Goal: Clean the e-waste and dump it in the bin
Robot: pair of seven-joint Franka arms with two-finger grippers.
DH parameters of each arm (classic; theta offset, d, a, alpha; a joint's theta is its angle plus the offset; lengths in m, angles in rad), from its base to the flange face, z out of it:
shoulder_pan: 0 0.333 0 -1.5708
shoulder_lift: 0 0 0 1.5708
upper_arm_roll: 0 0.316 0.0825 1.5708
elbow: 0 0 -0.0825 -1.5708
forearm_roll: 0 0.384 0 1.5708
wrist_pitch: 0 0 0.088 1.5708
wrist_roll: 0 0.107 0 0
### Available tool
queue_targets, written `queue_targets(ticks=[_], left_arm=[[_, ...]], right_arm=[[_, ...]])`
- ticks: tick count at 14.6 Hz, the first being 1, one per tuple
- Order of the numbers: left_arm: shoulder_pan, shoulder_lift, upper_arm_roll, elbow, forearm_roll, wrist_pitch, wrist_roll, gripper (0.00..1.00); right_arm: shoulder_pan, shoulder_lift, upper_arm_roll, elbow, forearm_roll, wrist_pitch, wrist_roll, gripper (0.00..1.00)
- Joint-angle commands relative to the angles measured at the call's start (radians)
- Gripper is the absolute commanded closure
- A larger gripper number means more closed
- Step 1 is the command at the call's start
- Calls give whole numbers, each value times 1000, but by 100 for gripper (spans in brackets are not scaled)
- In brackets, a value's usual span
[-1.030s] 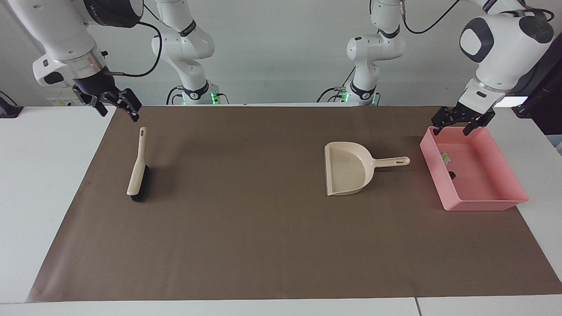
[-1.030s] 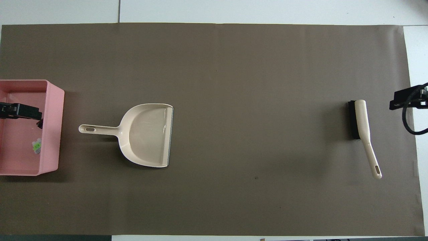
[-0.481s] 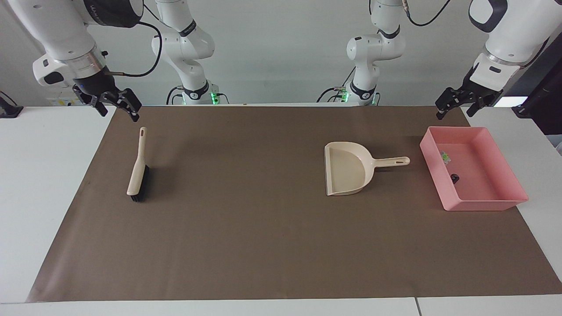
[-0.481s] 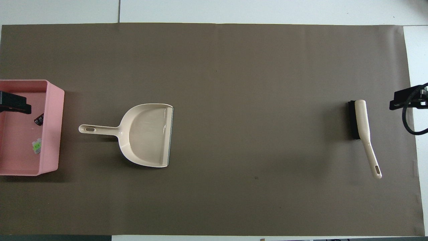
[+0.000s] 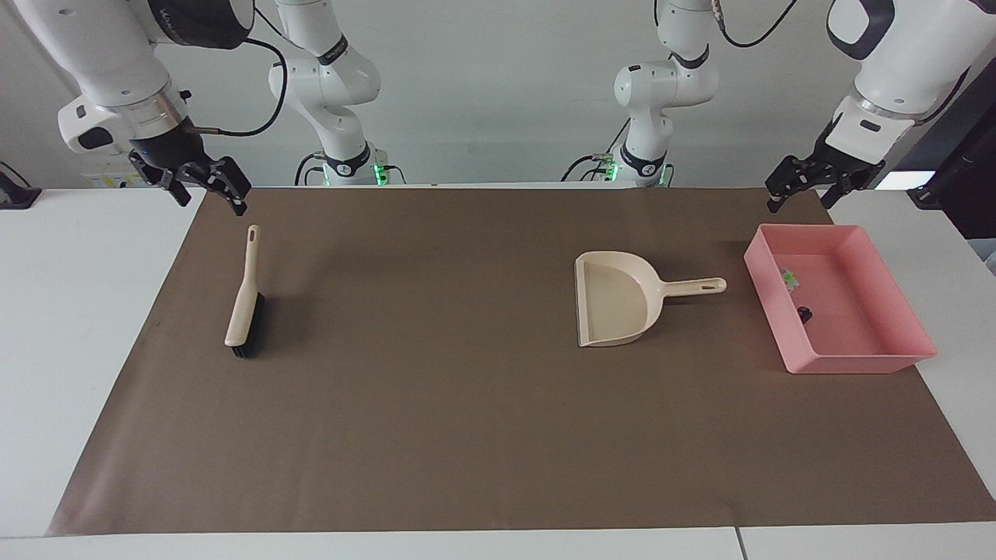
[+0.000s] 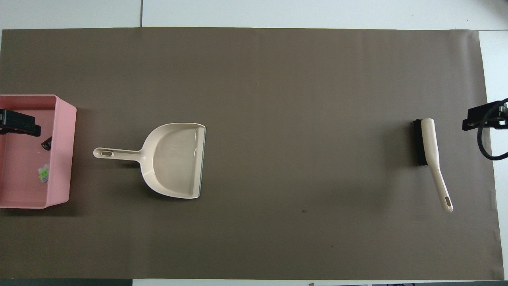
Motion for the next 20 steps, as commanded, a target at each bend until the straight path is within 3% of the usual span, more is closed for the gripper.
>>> queue_targets(ticks=[1,20], left_arm=[[8,0,2,2,-11,-24,27,1],[-1,-8,2,-15,-10,-13,51,1]], right_arm=[[-14,-3,10,2,17,-2,2,0],[-14,-3,10,2,17,-3,3,0]])
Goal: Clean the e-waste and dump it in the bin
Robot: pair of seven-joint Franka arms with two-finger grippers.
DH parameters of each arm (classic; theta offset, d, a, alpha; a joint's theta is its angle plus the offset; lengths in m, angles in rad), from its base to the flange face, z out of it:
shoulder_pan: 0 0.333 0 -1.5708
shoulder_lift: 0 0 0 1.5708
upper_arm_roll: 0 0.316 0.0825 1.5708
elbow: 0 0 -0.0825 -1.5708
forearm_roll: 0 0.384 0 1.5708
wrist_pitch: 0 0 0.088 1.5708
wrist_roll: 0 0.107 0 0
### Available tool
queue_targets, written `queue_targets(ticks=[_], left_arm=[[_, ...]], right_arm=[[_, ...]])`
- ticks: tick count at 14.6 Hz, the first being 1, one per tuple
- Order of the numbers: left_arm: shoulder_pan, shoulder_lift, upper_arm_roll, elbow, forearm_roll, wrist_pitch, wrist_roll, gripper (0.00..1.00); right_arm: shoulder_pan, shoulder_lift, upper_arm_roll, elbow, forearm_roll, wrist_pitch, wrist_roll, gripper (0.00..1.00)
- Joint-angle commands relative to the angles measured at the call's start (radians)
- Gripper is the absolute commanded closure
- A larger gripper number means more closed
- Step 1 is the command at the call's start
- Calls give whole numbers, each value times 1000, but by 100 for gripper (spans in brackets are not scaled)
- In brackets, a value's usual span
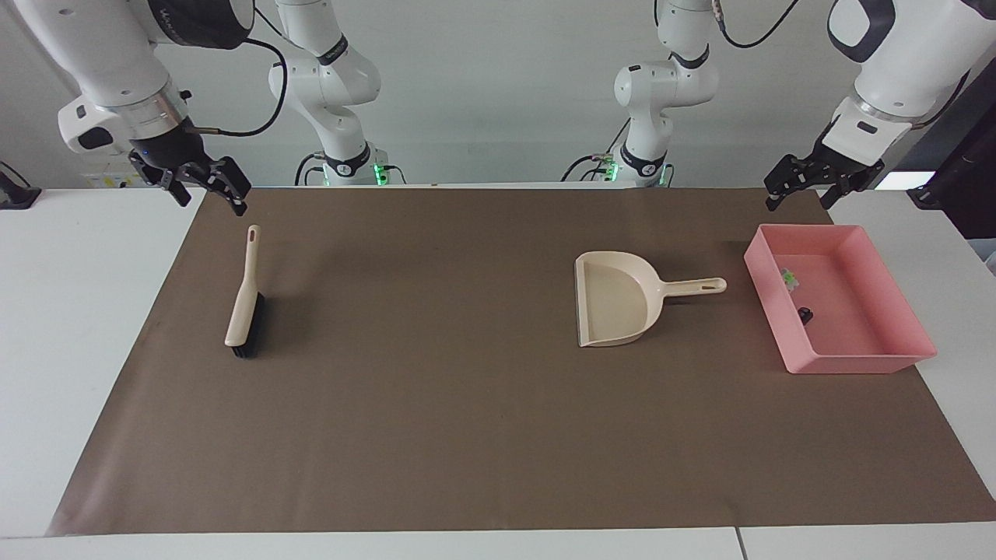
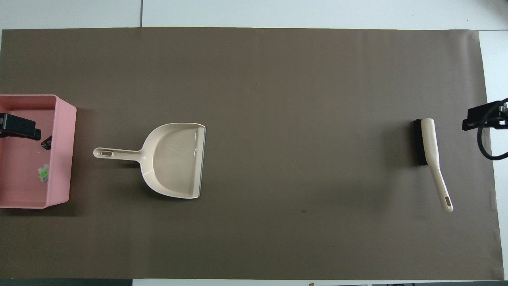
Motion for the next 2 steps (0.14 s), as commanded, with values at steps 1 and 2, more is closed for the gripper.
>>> queue_targets(ticks=[1,2], left_arm=[[0,-8,2,-11,-10,-1,16,1],[0,-8,2,-11,-10,0,16,1]], right_arm=[[-14,-3,10,2,17,-3,3,0],[-14,-3,10,2,17,-2,3,0]])
